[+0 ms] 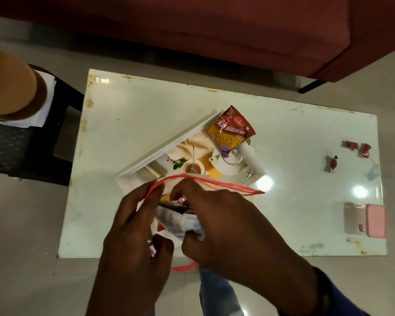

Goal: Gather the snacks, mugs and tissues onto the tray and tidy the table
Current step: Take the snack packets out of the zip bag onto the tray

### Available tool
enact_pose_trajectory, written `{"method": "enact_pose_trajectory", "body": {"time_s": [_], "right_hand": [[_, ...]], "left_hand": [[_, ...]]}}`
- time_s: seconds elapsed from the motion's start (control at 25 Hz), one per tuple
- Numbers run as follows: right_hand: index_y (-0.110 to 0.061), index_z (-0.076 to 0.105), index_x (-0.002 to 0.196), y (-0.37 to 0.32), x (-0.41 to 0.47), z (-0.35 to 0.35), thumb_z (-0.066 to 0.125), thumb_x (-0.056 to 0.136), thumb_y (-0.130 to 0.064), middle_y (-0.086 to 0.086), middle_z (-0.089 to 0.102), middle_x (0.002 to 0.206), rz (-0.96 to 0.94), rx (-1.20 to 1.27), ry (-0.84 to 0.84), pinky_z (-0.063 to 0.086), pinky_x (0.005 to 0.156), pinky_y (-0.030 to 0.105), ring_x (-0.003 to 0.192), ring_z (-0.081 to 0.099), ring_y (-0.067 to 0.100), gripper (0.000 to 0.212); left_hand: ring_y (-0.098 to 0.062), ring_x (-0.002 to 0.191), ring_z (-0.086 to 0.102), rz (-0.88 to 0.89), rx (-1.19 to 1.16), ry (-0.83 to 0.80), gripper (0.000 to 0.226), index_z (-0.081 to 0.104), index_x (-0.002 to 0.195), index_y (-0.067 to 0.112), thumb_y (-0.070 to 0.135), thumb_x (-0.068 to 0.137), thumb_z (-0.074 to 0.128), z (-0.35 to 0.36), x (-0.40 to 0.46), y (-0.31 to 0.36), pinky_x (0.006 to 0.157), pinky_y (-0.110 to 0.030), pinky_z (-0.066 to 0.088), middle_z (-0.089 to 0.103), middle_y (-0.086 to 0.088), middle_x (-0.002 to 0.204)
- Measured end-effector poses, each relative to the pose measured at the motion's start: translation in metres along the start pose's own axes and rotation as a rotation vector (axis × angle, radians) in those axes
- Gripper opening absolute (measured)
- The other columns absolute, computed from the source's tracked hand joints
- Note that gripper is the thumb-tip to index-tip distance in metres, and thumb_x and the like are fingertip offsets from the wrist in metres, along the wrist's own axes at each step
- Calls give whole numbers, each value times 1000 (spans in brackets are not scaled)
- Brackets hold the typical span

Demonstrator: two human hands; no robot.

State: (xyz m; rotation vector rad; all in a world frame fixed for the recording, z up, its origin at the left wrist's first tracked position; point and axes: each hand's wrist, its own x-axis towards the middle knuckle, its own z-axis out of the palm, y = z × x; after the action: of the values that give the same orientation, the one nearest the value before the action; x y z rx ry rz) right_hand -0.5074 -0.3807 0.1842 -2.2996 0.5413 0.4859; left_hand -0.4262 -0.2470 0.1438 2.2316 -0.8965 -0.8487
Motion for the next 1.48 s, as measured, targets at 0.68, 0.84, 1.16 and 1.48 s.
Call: {"method": "enact_pose_trajectory", "body": {"time_s": [0.68,0.84,1.16,1.48], "right_hand": [[-12,73,113,266,-6,-1,61,88,4,6,70,123,-494,-705,314,45,100,53,119,63,31,32],[-8,62,122,304,20,13,60,92,-1,12,68,126,-728,-804,234,46,100,53,121,61,34,31],[-6,66,105,311,45,8,71,83,-1,15,71,113,-911,-869,155,52,96,51,113,65,35,23],[-7,59,118,282,30,40,70,81,-16,12,66,104,-276,-650,602,45,56,37,79,49,29,39]], "left_hand": [[-4,54,51,15,15,65,84,61,131,9,-20,53,73,-2,-1,-19,63,8,38,61,-10,115],[8,64,52,36,-17,100,83,55,130,21,-19,59,70,-1,-1,-22,64,5,40,49,-3,94],[7,64,51,56,2,118,82,53,126,20,-23,58,74,10,0,-13,63,5,40,43,-5,86],[8,67,52,69,-60,177,69,53,123,27,-3,61,63,21,6,-11,61,4,40,51,-5,93]]}}
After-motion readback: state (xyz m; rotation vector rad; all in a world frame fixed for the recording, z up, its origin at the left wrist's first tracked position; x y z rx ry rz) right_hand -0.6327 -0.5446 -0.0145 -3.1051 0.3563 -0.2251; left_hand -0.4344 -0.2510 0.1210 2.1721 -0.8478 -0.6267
